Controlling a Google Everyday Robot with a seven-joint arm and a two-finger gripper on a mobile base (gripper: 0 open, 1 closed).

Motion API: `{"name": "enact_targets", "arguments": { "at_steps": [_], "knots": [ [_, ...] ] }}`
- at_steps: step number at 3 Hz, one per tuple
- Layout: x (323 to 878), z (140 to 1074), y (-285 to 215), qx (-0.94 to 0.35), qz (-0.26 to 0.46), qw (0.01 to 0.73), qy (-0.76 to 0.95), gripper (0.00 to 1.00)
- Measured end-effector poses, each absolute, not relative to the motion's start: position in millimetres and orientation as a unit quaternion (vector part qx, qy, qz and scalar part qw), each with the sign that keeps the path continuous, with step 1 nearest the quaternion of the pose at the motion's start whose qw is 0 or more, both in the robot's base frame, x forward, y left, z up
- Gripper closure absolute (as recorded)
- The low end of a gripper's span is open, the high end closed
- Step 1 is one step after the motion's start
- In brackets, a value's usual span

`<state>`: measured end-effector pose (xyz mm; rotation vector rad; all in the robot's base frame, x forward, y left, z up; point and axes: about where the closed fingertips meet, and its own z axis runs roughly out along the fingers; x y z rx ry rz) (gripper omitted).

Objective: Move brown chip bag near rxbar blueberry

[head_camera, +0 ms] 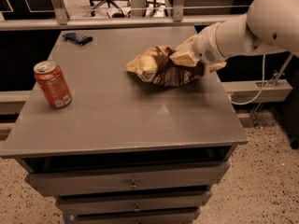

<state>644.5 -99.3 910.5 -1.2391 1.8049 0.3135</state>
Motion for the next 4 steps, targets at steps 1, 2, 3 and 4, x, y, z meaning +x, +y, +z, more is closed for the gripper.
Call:
{"name": "enact_targets", "arguments": {
  "at_steps": [1,2,3,4],
  "knots": [
    [673,935,-89,-0.471,0.117,0.502,0.716,1.0],
    [729,965,-73,-0.451,0.097,0.555,0.692,1.0],
    [761,979,-54,-0.451,0.09,0.575,0.677,1.0],
    [794,984,-22,-0.461,0.093,0.58,0.664,1.0]
  ]
}}
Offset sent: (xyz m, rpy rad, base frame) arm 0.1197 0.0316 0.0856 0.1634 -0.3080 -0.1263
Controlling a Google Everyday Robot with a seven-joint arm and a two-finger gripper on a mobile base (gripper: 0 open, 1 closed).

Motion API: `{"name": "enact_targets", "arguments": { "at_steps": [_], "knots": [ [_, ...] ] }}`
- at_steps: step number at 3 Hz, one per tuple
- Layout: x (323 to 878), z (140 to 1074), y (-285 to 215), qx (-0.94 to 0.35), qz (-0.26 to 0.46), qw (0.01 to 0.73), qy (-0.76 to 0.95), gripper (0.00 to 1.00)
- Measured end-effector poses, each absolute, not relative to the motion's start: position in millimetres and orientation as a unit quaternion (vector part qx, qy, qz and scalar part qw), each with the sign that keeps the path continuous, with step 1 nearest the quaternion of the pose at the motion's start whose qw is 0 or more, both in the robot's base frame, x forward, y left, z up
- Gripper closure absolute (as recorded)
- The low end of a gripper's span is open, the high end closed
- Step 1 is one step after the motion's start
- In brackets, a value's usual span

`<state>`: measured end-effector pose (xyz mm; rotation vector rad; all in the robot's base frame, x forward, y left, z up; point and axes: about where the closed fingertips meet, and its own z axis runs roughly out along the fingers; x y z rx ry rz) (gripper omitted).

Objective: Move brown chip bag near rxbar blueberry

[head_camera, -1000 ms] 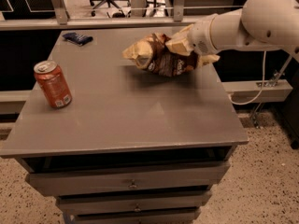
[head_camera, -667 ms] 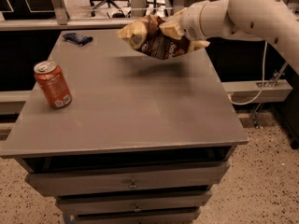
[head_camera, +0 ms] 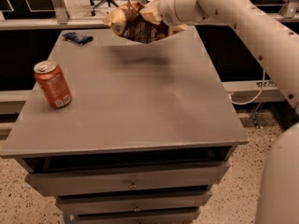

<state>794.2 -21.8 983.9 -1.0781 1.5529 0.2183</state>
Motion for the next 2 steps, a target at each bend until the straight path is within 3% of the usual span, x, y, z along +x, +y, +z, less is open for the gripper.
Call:
{"name": "enact_targets", "arguments": {
  "at_steps": [2],
  "knots": [
    [838,969,34,-0.468,0.097,0.582,0.658,1.0]
  ]
}}
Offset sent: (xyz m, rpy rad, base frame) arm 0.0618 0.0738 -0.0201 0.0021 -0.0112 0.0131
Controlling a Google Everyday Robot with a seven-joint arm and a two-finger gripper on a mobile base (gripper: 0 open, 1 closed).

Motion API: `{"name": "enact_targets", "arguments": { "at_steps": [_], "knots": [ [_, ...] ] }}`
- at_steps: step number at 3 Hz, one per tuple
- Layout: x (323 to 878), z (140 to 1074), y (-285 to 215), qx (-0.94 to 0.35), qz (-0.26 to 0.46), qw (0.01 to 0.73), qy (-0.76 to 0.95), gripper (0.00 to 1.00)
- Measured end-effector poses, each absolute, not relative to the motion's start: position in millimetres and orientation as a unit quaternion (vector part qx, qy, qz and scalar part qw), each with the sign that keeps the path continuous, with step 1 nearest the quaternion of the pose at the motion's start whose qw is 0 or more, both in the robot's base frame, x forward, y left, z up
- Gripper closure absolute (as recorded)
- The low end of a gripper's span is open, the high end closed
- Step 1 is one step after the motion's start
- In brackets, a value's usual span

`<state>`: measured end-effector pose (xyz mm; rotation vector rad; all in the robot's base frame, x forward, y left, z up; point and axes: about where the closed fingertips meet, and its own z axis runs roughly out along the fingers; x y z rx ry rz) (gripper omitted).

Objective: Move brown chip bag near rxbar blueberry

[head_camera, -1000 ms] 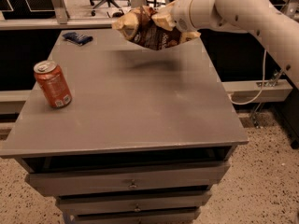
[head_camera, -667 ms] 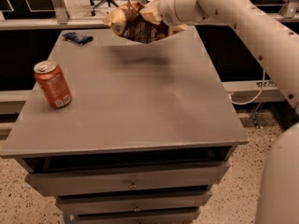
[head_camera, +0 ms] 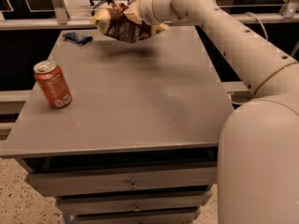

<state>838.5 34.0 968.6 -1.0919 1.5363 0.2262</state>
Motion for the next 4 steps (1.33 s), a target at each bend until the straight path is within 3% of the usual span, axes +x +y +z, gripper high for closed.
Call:
{"name": "enact_targets", "arguments": {
  "at_steps": [4],
  "knots": [
    [894,948,66,-0.478,0.061,0.594,0.644,0.98]
  ]
}}
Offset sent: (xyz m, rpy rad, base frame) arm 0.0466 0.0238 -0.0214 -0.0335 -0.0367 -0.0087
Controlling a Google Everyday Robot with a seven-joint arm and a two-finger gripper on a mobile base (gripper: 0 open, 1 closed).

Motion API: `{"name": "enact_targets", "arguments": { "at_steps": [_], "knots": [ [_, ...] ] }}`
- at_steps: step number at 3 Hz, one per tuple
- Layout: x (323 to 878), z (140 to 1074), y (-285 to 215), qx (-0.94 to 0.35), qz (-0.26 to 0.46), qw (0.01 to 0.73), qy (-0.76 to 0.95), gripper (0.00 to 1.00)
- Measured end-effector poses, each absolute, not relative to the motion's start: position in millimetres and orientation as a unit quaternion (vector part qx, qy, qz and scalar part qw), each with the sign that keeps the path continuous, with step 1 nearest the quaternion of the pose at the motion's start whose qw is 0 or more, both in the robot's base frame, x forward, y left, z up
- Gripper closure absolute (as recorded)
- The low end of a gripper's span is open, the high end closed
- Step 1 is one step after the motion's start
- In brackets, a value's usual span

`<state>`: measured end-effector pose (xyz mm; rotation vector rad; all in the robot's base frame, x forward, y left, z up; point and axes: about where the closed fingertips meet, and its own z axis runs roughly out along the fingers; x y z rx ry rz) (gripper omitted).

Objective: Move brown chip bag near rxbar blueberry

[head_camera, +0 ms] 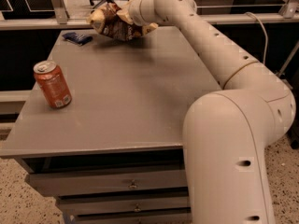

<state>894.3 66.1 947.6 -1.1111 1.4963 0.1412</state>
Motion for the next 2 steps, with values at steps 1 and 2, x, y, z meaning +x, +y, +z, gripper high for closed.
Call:
{"name": "enact_targets", "arguments": {
  "at_steps": [1,2],
  "knots": [
    [900.5,948.5,65.6,-0.47,0.04,0.599,0.647,0.75],
    [900.2,951.1,63.5,-0.46,0.017,0.602,0.652,0.44]
  ]
}}
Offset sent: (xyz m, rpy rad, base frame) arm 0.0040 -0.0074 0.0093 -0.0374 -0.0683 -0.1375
